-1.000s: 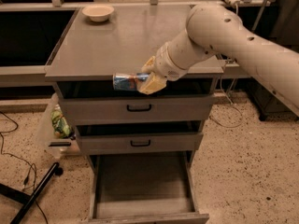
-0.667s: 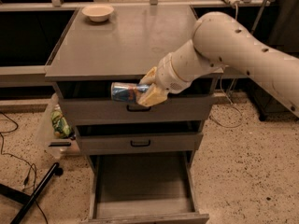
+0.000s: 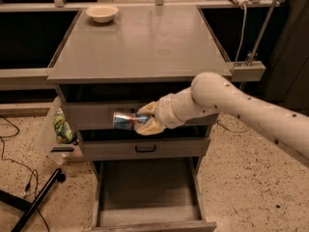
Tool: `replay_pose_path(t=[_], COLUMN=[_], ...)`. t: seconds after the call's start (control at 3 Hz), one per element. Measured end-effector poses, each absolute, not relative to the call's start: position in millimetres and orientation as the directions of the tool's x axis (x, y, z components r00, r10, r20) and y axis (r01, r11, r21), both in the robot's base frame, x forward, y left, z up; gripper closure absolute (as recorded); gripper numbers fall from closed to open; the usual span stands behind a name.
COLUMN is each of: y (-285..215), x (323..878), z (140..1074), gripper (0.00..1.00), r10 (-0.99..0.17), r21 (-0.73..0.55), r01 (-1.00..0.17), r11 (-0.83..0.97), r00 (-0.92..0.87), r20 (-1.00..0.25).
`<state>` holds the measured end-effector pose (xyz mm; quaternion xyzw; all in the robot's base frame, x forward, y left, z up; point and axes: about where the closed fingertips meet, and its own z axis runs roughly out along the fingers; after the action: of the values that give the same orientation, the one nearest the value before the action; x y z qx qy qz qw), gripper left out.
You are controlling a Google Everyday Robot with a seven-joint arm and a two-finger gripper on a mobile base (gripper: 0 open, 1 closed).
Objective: Place redbull can into bottom drawer
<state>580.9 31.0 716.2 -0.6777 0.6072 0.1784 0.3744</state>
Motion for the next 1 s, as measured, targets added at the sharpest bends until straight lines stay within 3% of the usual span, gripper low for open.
replay_pose_path(t=[0.33, 1.0], y=[25, 25], x=[598, 596], z=[660, 648], gripper=[1.00, 1.00], r10=[-0.644, -0.637], r21=[-0.285, -0.276], r01=[-0.951, -0.951], r11=[0.120, 0.138], r00=[0.144, 0.129], r20=[-0.751, -0.760])
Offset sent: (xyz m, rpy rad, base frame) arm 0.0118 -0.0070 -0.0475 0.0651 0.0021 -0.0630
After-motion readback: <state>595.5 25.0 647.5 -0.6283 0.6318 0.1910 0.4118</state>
